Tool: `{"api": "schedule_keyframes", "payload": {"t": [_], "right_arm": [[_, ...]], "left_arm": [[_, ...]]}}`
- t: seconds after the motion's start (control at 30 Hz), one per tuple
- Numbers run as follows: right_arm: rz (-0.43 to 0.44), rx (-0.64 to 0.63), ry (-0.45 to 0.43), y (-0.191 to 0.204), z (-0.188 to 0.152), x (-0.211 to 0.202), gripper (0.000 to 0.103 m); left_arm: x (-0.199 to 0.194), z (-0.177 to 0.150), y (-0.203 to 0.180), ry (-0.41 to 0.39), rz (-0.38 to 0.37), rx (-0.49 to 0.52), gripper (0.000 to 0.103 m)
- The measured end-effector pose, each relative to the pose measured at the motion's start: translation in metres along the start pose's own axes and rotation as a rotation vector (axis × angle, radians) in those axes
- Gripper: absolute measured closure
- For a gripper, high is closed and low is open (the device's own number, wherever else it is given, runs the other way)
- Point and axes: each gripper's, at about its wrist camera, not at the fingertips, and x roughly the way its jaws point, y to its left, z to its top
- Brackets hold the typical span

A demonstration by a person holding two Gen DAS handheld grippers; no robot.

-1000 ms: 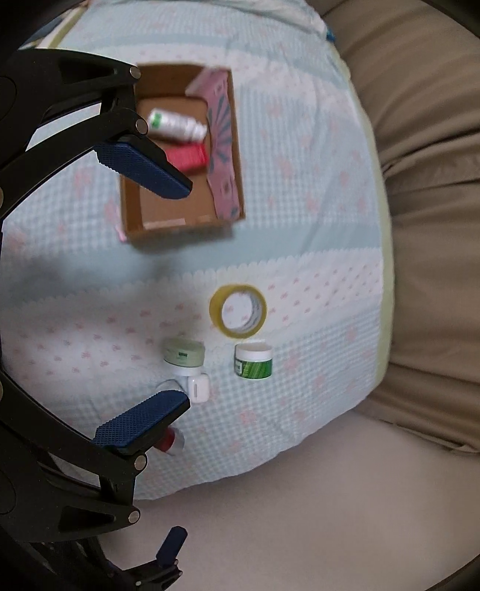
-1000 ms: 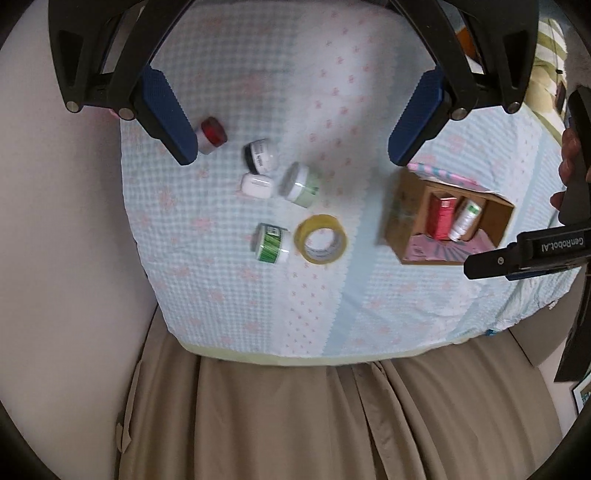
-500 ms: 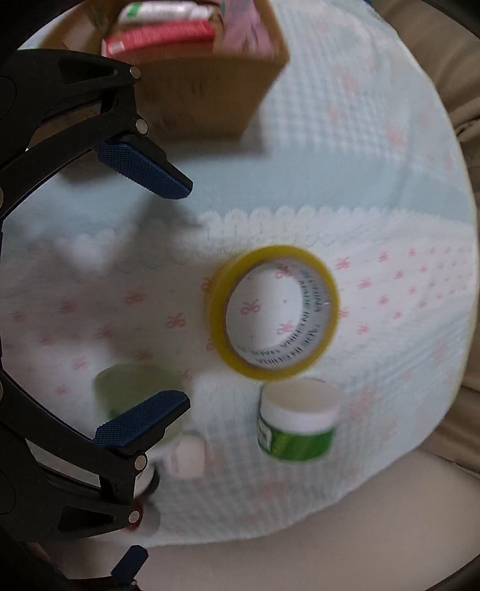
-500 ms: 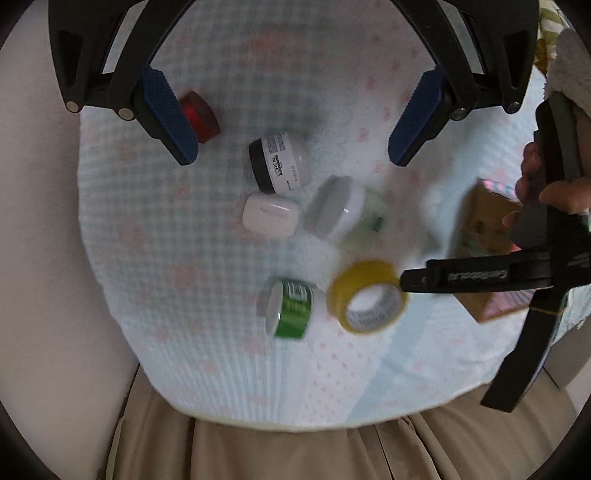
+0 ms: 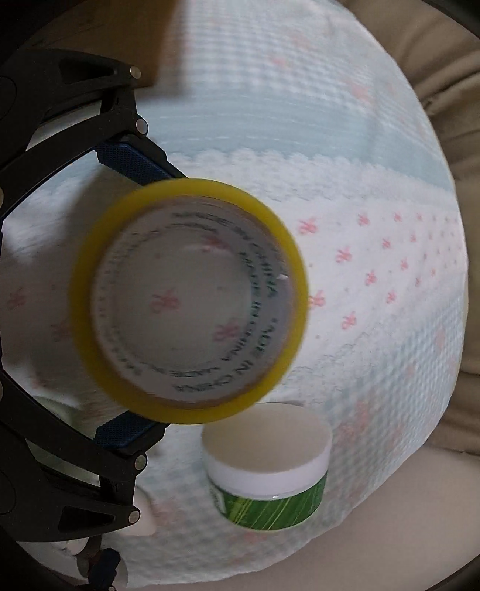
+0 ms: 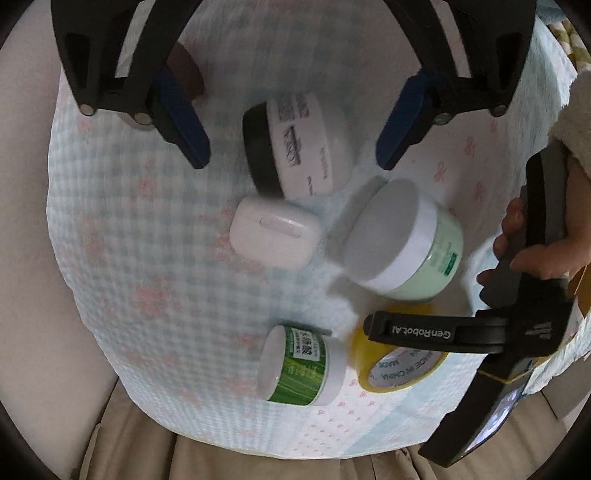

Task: Organize rigid objects
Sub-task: 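Grasp the yellow tape roll with the left tool while the right tool grasps the L'Oreal jar, then carry the tape roll and L'Oreal jar over the cardboard box with both tools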

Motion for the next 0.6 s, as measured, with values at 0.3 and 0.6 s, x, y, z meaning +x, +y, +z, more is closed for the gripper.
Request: {"api": "schedule_keyframes", "payload": {"t": [0.3, 0.6], "right_arm": [[0.036, -0.009, -0.005, 0.003, 0.006, 0.007, 0.054], [0.048, 0.037, -0.003, -0.003, 0.004, 0.005, 0.055]], "left_arm": [[0.004, 0.011, -0.005, -0.003, -0.001, 0.031, 0.007], [-0.006, 0.006, -0.005, -0.007, 0.000, 0.016, 0.007]]}}
